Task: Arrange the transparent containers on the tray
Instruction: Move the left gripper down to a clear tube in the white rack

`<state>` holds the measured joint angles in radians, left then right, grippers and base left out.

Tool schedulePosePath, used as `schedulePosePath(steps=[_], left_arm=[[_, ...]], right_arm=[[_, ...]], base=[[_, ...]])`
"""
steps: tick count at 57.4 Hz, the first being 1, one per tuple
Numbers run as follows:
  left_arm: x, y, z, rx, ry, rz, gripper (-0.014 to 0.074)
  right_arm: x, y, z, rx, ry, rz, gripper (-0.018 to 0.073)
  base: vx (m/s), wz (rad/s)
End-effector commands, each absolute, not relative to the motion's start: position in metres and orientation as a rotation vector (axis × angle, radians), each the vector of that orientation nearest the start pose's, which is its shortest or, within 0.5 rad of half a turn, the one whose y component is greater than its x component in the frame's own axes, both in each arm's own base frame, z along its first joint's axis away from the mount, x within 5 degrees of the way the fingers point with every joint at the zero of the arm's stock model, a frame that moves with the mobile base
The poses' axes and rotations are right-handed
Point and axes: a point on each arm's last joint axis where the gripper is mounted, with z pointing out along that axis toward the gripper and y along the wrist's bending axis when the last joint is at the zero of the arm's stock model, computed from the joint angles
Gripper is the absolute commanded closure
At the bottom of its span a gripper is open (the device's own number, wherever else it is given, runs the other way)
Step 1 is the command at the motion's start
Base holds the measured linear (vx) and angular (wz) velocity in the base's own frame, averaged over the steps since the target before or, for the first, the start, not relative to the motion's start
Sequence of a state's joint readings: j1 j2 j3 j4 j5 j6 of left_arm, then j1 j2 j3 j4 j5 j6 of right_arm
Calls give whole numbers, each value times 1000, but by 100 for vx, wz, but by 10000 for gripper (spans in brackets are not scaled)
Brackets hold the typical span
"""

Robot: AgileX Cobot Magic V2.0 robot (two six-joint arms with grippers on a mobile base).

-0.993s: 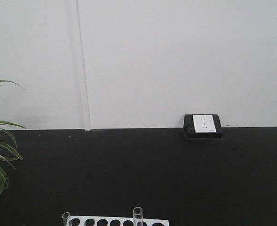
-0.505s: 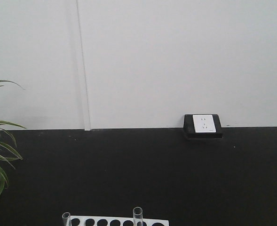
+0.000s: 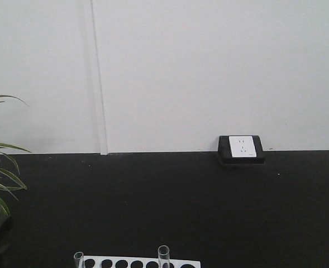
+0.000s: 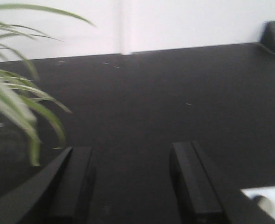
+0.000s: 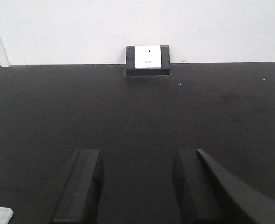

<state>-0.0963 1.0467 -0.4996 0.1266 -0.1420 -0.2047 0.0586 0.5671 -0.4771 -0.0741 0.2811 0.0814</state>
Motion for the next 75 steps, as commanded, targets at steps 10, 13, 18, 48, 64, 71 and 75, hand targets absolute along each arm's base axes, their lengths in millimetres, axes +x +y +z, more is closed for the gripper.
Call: schedulePosePath(steps=[10,13,18,48,64,71,75], left_arm=[[190,-56,238,175,1738,-321,115],[184,-58,230,194,1740,-338,115],[176,-62,220,231,1750,-356,115],[191,-84,192,356,1717,-448,115],[223,-95,199,323,1697,-487,115],[232,-99,194,326,1726,-480,115],[235,-100,191,326,1731,-483,115]], right_arm=[[128,6,313,-41,1811,22,131],[129,6,313,-41,1816,22,131],[130,6,312,-42,1822,22,131],[137,6,307,-43,1857,21,131],[137,6,307,-43,1857,21,131],[137,6,307,-43,1857,21,131],[137,6,307,-43,1857,21,131]], base=[[0,0],[0,0],[0,0],[0,0],[0,0],[0,0],[0,0]])
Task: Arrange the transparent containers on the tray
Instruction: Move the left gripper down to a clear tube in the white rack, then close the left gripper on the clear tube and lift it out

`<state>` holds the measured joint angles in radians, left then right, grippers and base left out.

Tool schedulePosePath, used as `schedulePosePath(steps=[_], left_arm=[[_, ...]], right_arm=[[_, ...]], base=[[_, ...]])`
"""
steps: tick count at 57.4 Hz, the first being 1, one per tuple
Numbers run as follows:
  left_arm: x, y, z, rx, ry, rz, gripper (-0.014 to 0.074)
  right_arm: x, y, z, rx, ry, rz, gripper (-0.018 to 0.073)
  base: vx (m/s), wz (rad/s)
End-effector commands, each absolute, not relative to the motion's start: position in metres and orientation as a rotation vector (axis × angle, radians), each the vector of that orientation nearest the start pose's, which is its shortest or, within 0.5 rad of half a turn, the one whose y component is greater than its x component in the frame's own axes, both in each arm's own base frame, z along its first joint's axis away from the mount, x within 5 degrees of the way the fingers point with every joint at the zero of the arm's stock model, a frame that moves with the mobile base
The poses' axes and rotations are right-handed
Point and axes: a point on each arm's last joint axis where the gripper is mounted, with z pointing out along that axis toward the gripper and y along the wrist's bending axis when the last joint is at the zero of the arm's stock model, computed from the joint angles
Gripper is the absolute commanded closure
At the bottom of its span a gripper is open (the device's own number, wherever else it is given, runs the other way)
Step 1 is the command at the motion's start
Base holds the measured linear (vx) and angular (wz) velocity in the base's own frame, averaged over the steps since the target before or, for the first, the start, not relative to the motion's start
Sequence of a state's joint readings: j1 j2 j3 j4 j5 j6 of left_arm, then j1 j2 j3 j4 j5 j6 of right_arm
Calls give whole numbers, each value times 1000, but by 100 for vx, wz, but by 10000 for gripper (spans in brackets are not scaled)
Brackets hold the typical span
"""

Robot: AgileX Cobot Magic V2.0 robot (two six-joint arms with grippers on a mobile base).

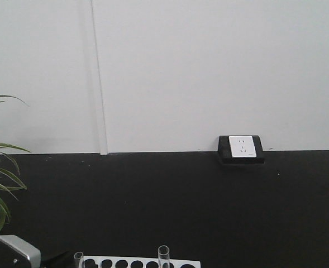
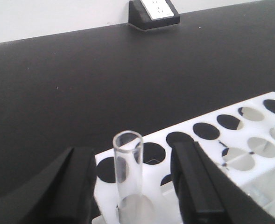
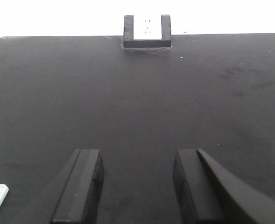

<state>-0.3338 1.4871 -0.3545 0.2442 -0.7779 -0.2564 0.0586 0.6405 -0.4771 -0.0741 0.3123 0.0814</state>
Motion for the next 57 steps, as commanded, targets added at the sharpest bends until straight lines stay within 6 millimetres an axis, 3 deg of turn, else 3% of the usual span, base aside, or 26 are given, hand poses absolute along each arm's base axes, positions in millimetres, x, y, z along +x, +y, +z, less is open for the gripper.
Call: schedulePosePath(steps=[1,32,57], left_arm=[[235,-100,189,326,1732,-485,115],[243,-104,177,311,1674,-530,129],[243,-105,176,307,1654,-539,359]], right_arm=[[137,6,307,-43,1857,21,131],[137,6,307,-44,1859,20,131],[137,6,307,-44,1859,20,131]], base=[[0,0],[0,0],[0,0]])
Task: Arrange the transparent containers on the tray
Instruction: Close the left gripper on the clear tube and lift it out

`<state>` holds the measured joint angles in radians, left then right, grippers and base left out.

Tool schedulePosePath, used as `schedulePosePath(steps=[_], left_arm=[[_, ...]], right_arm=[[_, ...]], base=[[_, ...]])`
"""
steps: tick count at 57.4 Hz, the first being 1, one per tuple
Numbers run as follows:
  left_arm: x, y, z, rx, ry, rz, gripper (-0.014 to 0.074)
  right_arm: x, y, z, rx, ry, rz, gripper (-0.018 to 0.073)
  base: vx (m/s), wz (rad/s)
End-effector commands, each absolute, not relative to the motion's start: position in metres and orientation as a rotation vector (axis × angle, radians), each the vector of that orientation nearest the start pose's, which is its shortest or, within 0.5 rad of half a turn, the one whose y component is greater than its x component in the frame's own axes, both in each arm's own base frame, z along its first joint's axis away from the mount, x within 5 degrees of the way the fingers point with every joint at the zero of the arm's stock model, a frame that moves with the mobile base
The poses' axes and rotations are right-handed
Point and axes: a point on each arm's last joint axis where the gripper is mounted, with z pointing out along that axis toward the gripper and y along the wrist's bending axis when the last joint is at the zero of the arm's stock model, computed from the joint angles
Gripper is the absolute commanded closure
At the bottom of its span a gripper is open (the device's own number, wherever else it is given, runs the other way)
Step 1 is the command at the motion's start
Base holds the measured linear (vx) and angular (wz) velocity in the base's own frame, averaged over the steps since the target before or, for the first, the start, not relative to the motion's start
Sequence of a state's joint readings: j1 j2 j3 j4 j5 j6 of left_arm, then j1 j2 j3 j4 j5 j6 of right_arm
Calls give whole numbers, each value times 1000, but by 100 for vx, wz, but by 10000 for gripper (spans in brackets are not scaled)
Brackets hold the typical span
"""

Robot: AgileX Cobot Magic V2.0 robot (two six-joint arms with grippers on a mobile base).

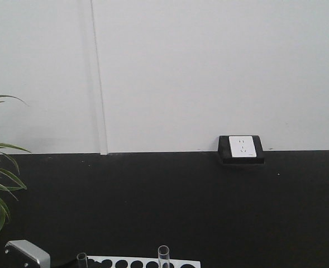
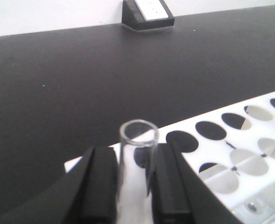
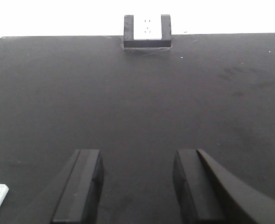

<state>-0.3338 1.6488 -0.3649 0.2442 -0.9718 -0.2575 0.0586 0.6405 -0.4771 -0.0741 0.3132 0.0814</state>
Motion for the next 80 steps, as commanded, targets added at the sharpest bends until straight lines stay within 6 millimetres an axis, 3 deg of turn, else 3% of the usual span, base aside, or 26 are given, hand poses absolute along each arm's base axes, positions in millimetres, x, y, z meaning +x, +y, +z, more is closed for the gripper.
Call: schedulePosePath(steps=[1,12,24,47,59,71,80], left_arm=[[243,-105,176,306,1653,-540,372],[243,-105,179,303,1628,-547,453],[240,-104,192,302,1584,-548,465],[218,-89,261,244,1458,-493,462],[214,-84,315,241,1465,-429,461],[204,-74,329,210,1508,-392,461],[198,-70,336,186,1483,-396,461]], right_arm=[[137,6,307,-44,1859,20,131],[137,6,307,-44,1859,20,131],[137,6,307,-44,1859,20,131],[137,6,308,-44,1847,21,131],[137,6,309,-44,1837,23,131],[141,14,310,40,1818,181,131],[151,39,302,-170,1850,237,139]], base=[[0,0],[0,0],[0,0],[0,0],[0,0],[0,0],[0,0]])
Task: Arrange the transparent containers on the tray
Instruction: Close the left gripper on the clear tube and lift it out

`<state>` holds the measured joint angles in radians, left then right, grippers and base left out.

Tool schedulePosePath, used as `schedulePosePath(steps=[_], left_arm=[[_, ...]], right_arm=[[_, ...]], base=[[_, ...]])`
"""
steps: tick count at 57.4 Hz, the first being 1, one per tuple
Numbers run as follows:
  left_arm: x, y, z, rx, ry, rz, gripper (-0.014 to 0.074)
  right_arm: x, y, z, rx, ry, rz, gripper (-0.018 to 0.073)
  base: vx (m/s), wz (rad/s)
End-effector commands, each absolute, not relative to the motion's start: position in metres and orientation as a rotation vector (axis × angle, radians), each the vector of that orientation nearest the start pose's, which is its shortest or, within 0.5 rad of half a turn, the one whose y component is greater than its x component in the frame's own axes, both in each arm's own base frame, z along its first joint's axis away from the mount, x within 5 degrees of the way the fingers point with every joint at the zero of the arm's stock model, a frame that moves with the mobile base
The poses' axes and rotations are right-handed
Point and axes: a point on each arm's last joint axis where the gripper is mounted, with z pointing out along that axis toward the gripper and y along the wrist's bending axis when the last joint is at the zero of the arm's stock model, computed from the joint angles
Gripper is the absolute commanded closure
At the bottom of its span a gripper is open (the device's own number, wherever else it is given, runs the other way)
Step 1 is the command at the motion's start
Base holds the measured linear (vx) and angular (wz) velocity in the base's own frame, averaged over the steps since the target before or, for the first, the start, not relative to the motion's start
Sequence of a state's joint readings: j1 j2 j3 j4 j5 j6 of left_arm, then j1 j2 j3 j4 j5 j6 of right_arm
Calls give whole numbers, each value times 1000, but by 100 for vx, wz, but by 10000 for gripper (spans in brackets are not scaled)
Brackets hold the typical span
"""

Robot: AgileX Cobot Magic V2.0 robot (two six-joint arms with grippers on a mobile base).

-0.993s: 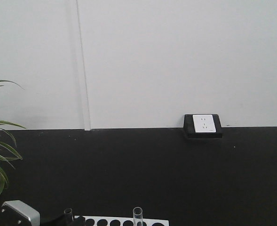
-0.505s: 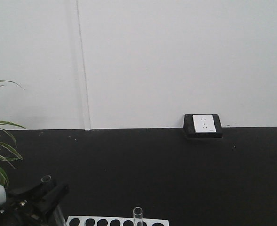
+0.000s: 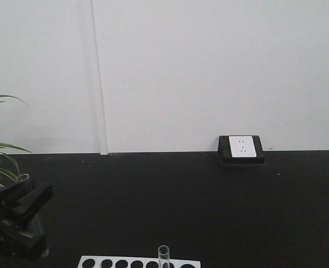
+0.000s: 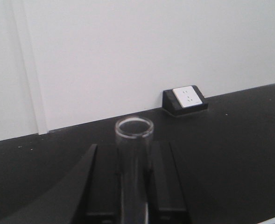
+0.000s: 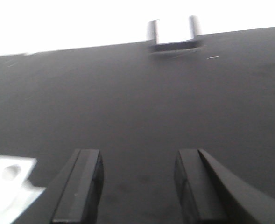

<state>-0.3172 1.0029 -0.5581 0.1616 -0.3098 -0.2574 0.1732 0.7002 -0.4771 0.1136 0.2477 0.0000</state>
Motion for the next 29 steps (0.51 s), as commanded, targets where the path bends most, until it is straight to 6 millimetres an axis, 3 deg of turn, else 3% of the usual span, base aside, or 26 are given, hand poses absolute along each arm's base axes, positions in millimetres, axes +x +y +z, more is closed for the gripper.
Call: schedulePosePath(steps=[1,14,29], left_arm=[[198,-70,335,187,1484,-395,461],[198,-70,335,187,1484,-397,461],[198,-70,335,187,1484,-397,461]], right_arm=[[152,43,301,-202,1852,247,139],[170,94,292,-405,1748,380,139],[188,138,257,-535,1797,432,139]], base=[[0,0],[0,0],[0,0]])
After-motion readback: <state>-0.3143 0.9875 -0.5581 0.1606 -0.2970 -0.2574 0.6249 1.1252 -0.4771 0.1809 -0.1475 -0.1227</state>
